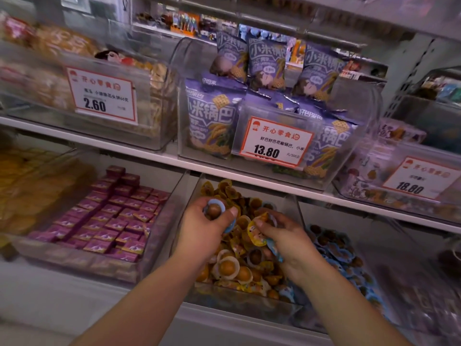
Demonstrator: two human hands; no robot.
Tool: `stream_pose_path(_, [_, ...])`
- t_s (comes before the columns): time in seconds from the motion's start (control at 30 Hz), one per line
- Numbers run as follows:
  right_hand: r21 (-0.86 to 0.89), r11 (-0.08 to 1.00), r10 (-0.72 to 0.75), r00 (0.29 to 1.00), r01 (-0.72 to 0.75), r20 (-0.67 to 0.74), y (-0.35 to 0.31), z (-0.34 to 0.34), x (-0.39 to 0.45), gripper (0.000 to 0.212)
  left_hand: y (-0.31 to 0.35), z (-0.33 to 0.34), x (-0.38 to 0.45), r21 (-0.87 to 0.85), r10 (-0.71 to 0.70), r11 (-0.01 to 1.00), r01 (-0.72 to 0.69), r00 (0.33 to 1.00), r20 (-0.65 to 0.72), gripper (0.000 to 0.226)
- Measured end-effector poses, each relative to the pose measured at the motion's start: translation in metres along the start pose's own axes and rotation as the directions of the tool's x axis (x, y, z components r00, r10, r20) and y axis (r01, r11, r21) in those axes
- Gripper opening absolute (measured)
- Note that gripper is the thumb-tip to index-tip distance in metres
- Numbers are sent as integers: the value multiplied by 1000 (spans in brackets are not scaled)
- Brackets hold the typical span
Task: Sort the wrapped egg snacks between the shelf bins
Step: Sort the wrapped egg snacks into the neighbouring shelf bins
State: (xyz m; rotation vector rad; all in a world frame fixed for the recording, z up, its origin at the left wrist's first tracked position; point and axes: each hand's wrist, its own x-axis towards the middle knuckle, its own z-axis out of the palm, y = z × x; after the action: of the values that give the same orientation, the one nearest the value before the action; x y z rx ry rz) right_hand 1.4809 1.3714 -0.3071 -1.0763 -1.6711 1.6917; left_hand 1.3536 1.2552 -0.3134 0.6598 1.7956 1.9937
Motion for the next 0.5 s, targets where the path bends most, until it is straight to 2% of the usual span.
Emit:
stream_pose_path(0.03, [-87, 995, -51, 998, 49, -20, 1, -1, 1, 41, -1, 3, -1, 18, 10, 1000, -10, 1000, 12, 20])
stream_pose_path(0.07, [-268, 956, -134, 990, 121, -31, 3, -3, 3, 45, -2, 5, -1, 33, 21, 999, -22, 999, 29, 21])
stream_pose_path(0.1, [-451, 875, -203, 979, 176, -10, 5, -4, 4, 49, -3, 8, -2, 46, 33, 998, -35, 998, 45, 20])
stream_pose_path(0.13, [-555, 805, -236, 971, 210, 25, 6, -5, 4, 53, -3, 9, -2, 53, 44, 998, -47, 998, 53, 20])
stream_pose_path(0.17, [-582, 783, -235, 971, 220, 51, 7, -4, 4, 56, -3, 10, -2, 53, 53, 997, -55, 997, 48, 20])
stream_pose_path(0.23, [-562, 796, -226, 972, 222, 64, 7, -3, 3, 53, -4, 11, 1, 50, 67, 996, -68, 998, 16, 19])
stream_pose_path(0.33, [-555, 793, -298, 954, 252, 7, 7, -4, 2, 31, -4, 12, 2, 70, 89, 994, -88, 996, -12, 19])
stream_pose_path(0.4, [-546, 802, -318, 947, 240, -50, 2, -5, 0, 32, -2, 15, 1, 73, 97, 993, -96, 995, -2, 19])
stream_pose_path(0.47, [-389, 904, -236, 965, 175, -114, -2, -4, -4, 30, 0, 18, -4, 56, 112, 992, -112, 994, 9, 19])
stream_pose_path(0.5, [-238, 967, -122, 983, 87, -137, -6, -3, -9, 31, 3, 20, -8, 51, 130, 990, -131, 991, 8, 19])
